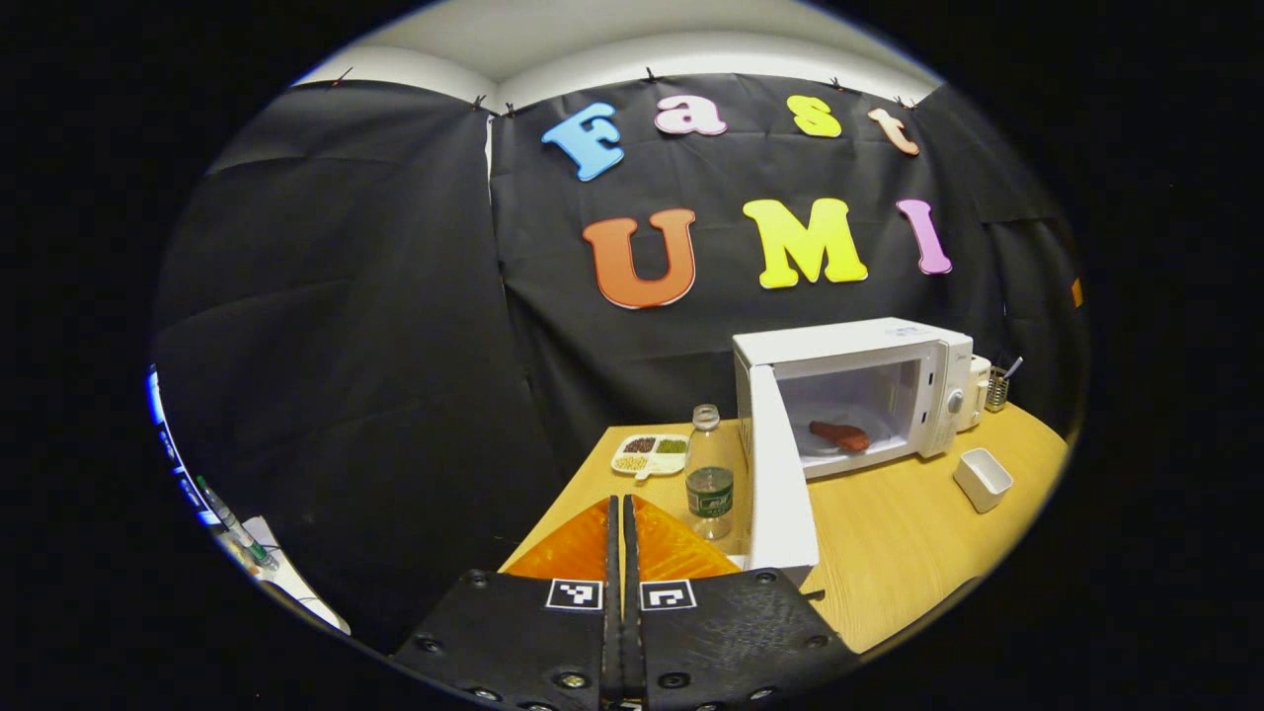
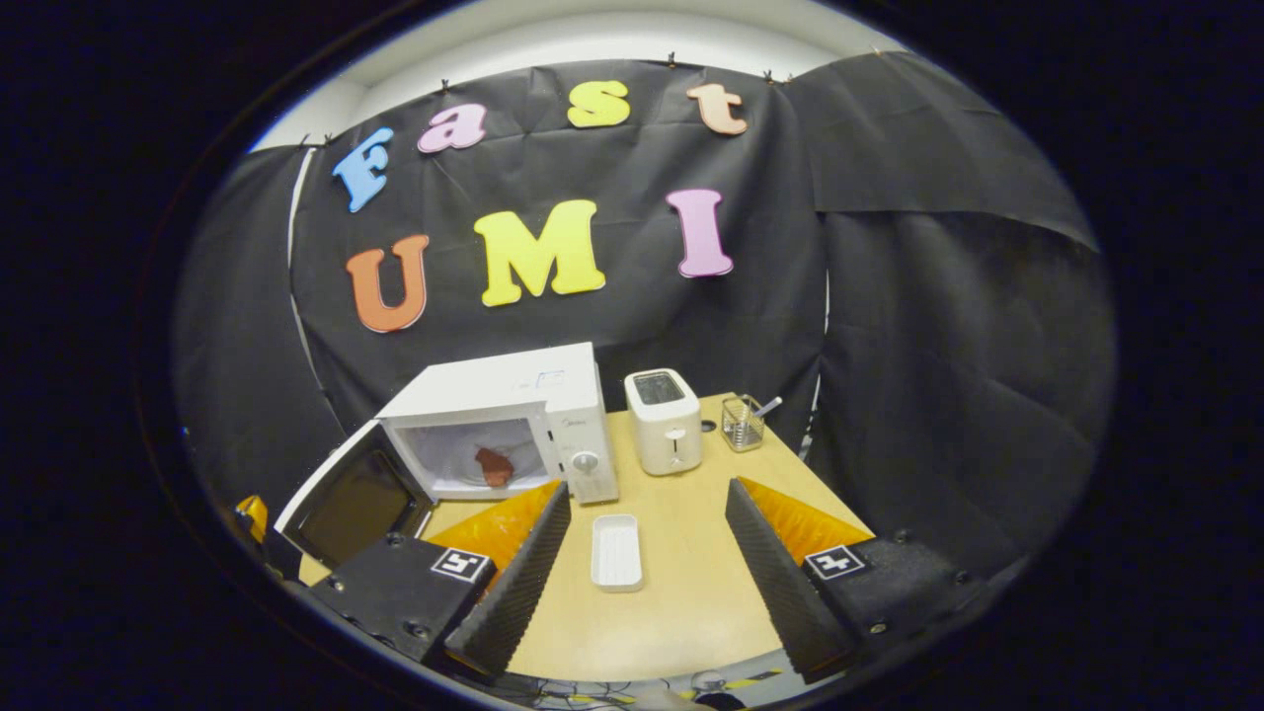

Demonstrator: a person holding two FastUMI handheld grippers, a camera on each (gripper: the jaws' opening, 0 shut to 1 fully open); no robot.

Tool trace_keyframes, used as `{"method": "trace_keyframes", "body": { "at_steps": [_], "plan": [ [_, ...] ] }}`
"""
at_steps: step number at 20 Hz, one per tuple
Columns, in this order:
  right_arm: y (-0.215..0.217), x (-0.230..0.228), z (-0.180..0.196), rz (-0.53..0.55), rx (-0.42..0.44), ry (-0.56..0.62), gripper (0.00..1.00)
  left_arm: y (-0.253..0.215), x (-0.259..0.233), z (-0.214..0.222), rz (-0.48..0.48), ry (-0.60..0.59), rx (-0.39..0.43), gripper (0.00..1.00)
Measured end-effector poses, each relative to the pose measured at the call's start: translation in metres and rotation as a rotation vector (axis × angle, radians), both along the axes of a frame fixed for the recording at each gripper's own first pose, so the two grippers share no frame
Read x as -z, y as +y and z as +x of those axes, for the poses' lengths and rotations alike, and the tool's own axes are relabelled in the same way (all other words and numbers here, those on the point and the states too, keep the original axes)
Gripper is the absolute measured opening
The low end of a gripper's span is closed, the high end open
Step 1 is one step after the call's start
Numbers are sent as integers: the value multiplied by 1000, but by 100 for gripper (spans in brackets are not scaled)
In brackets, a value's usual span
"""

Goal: Open the microwave oven with the left hand, put the food in, and close the microwave oven.

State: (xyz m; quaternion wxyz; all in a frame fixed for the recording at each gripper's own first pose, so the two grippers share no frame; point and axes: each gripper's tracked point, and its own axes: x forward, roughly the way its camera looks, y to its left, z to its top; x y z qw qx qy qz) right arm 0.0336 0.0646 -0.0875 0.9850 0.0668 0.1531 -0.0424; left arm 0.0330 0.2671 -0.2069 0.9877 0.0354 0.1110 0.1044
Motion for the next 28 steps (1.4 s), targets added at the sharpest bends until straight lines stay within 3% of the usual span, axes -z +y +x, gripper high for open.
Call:
{"method": "trace_keyframes", "body": {
  "at_steps": [5,14,15,16,28],
  "plan": [
    [-3,-5,-3,-14,1,1,100,-14,30,-2,-37,62,21,0],
    [-7,-3,-8,13,-3,11,100,-60,35,-2,-43,86,97,0],
    [-8,-1,-9,23,-3,20,91,-69,36,-3,-45,89,113,0],
    [-9,0,-9,34,-3,21,100,-77,36,-3,-48,87,124,0],
    [-51,-4,-2,27,20,33,100,-190,35,23,-76,79,292,0]
  ]
}}
